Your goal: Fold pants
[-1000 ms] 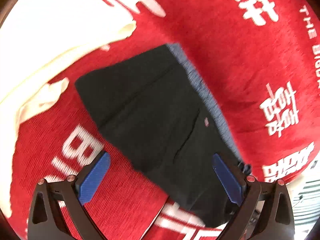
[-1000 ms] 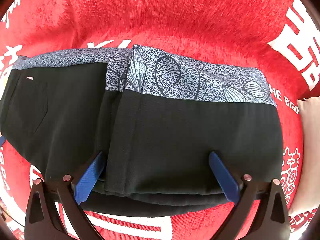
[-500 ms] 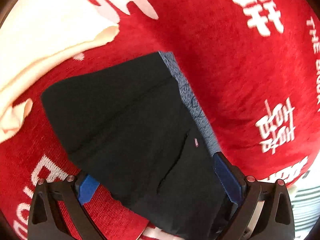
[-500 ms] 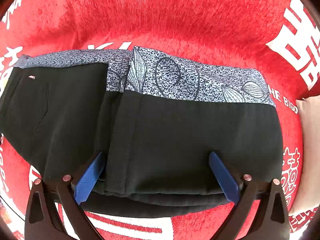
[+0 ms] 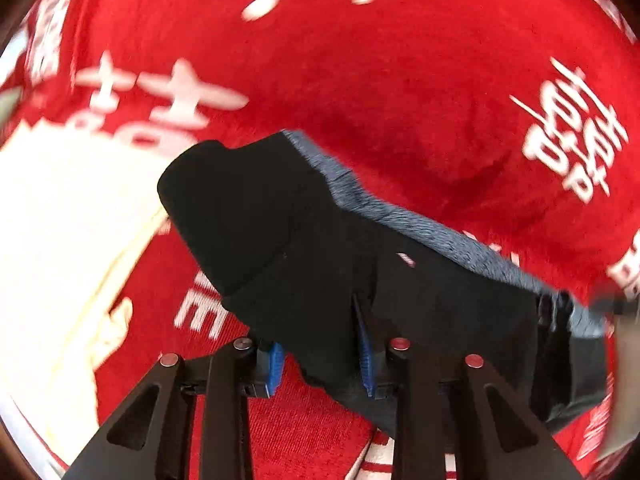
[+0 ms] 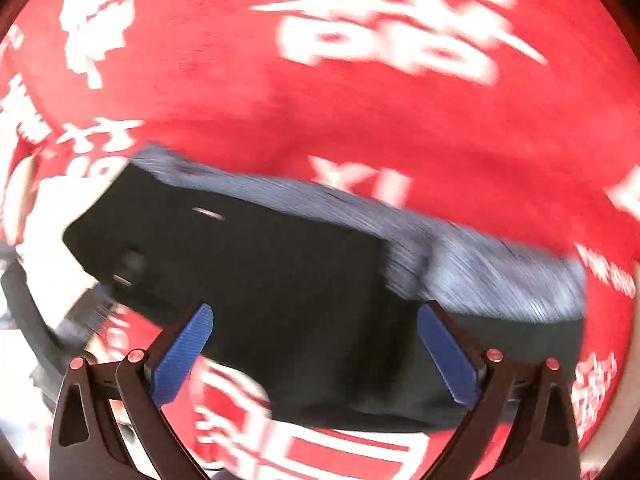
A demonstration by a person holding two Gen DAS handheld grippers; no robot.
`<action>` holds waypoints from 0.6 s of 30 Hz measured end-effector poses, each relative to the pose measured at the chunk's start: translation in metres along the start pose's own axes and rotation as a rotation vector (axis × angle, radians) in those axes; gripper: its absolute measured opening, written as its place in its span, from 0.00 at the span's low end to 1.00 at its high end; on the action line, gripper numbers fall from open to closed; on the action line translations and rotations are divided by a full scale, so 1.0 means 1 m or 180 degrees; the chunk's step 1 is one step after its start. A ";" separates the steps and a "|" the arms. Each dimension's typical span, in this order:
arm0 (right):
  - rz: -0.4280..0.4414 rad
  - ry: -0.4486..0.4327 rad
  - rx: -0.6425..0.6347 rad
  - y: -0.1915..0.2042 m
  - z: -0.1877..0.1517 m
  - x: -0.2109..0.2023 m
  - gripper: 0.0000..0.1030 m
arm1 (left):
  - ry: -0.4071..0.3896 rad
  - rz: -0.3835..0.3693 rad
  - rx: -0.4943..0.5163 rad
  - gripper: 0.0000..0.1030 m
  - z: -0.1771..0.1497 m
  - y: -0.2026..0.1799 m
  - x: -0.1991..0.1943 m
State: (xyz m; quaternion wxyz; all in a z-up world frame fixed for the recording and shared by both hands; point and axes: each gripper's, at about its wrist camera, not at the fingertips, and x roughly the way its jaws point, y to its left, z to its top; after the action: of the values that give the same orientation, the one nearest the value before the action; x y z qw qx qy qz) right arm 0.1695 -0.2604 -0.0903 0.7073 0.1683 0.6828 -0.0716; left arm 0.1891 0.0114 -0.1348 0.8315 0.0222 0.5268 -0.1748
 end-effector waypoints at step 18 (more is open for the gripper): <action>-0.0089 0.1779 -0.1221 0.243 0.115 0.144 1.00 | -0.0151 0.0168 0.0447 0.31 -0.005 -0.018 -0.009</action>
State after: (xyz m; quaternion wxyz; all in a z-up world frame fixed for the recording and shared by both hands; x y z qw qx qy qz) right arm 0.3665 -0.0541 -0.1977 0.5104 0.0359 0.8536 0.0974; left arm 0.1755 -0.0018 -0.1270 0.8445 0.0902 0.4926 -0.1899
